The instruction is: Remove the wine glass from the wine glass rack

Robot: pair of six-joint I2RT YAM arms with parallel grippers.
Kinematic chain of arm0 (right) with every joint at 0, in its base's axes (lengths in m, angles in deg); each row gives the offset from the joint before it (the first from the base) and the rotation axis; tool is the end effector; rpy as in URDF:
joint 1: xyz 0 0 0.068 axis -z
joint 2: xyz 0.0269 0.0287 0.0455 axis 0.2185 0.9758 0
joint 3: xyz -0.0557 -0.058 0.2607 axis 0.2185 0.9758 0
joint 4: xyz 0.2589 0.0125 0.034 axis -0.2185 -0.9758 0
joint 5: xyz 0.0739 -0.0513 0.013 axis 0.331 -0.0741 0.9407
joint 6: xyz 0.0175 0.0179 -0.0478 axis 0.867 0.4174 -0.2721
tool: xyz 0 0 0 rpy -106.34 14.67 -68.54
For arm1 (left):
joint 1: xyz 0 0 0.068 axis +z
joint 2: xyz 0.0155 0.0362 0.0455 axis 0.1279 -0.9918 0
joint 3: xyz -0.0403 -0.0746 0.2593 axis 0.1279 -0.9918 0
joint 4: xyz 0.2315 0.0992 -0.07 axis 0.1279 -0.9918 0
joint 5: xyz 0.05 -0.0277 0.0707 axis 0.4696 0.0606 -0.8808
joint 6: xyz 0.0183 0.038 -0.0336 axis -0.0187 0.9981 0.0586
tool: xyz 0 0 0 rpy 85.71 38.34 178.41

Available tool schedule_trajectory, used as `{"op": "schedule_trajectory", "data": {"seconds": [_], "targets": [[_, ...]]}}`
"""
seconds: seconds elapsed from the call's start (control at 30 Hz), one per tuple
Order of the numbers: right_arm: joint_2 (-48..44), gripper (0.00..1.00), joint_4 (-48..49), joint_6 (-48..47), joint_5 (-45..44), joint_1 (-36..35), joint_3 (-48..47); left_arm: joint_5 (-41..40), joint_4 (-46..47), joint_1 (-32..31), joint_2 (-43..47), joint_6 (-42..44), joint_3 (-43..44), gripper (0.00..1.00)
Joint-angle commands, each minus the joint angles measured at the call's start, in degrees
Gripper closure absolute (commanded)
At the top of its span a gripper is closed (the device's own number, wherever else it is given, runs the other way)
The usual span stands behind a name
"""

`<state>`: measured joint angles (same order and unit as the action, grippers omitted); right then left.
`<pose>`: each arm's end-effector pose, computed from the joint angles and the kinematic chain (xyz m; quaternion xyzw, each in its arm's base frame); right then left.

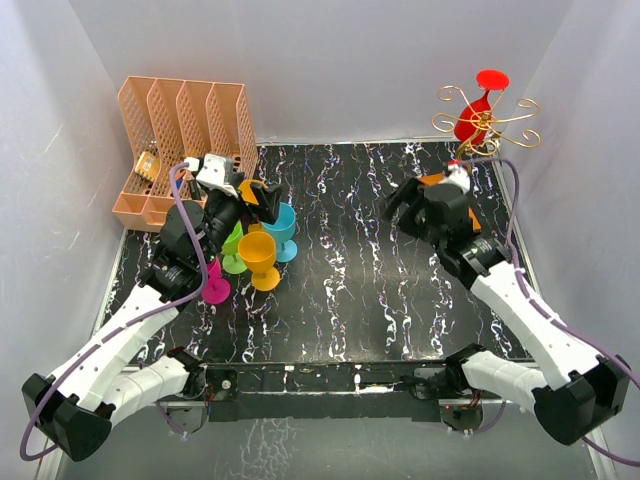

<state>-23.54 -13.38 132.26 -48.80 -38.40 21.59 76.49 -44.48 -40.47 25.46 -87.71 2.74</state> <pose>0.2007 0.0886 0.3219 0.1986 0.8451 0.2087 0.4504 0.1843 -0.1155 0.4018 0.0941 0.6229 -0.2399 0.7386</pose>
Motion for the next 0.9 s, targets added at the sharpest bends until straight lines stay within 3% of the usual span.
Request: {"op": "schedule_trajectory", "data": {"seconds": [0.0, 0.2, 0.57, 0.7, 0.87], "targets": [[4.7, 0.15, 9.1, -6.6, 2.7, -0.2, -11.0, -3.2, 2.8, 0.3, 1.2, 1.8, -0.9, 0.03], [9.5, 0.03, 11.8, -14.0, 1.6, -0.2, -22.2, -6.6, 3.1, 0.3, 1.3, 2.5, -1.8, 0.03], [16.1, 0.00, 20.8, -32.3, -23.2, 0.7, -36.5, -8.3, 4.4, 0.3, 0.5, 3.6, -3.0, 0.03], [18.8, 0.00, 28.3, -40.1, -23.3, 6.0, -37.6, -8.3, 4.3, 0.3, -0.3, 3.8, -2.9, 0.03], [22.5, 0.00, 26.8, -33.0, -16.5, 18.3, -40.1, -8.3, 4.8, 0.3, -0.4, 4.2, -3.2, 0.03]]}}
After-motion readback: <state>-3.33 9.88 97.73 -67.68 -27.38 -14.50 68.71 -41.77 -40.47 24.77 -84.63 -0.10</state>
